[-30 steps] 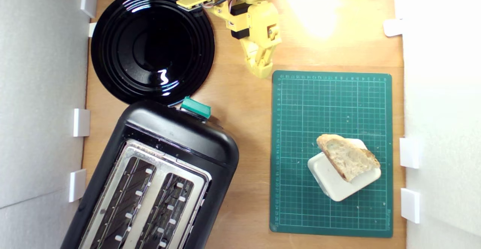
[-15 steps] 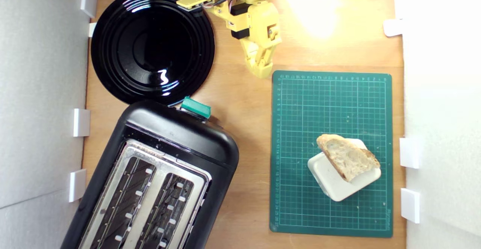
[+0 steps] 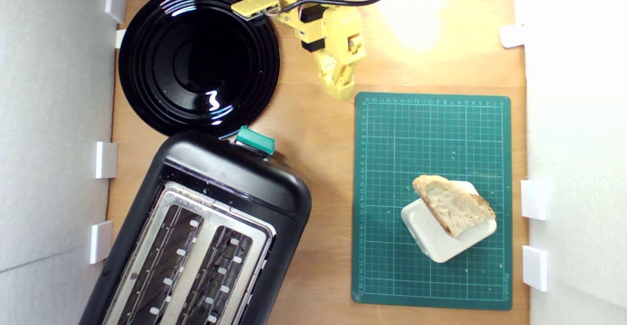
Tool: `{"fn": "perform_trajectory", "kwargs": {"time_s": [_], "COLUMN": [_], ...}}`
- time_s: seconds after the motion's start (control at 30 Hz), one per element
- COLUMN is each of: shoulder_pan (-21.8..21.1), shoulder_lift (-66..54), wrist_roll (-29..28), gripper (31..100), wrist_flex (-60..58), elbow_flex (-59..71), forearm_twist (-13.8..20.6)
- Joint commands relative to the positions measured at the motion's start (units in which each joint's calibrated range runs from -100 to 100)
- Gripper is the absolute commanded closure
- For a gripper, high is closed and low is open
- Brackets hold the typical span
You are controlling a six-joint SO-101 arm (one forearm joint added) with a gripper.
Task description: Pick bread and place in toaster
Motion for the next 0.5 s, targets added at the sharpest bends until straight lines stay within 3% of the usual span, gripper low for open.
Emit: {"fn": "perform_trajectory", "kwargs": {"time_s": [0.0,0.47], "shoulder_pan": [-0.91,-1.8], "shoulder_lift": [2.85,20.74], "wrist_roll": [0.24,-0.55], "gripper": [97.7,97.9], "wrist_flex": [-6.16,-37.82], "elbow_flex": [-1.42,-1.69], "forearm_twist": [0.27,-0.82]}}
